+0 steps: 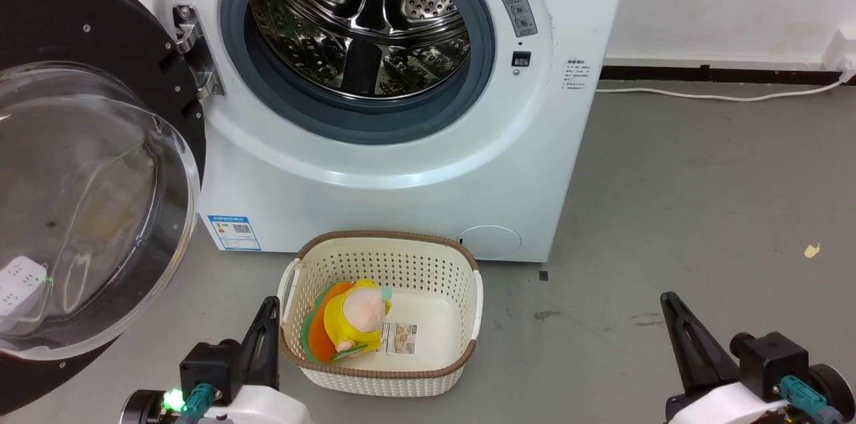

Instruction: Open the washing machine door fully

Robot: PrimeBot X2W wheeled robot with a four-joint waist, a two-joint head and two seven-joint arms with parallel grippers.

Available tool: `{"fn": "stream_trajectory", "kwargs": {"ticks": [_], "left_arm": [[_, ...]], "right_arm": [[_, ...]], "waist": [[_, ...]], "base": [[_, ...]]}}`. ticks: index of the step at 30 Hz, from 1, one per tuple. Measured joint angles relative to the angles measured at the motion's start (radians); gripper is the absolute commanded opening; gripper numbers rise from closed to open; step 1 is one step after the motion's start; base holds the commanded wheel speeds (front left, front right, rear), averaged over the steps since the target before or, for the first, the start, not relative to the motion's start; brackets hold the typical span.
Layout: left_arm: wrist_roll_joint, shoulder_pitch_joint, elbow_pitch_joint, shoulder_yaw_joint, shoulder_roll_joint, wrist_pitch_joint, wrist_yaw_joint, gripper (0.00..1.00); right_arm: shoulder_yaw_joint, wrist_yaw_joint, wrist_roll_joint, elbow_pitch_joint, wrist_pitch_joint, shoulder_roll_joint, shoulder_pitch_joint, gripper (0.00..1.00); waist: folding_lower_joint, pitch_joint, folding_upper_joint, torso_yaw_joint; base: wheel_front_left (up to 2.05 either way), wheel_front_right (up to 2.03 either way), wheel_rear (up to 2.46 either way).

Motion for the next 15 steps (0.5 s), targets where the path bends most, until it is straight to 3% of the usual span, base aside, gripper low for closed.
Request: {"fn": "stream_trajectory", "kwargs": {"ticks": [15], "left_arm": [[0.018, -0.014, -0.020, 0.012, -0.001, 0.033, 0.001, 0.00]], "right_arm": [[0.006, 0.000, -0.008, -0.006, 0.032, 0.000, -0.018, 0.00]], "waist": [[0.0000, 0.004, 0.0000, 0.001]], "base": [[0.00, 0.00, 0.00]]}}
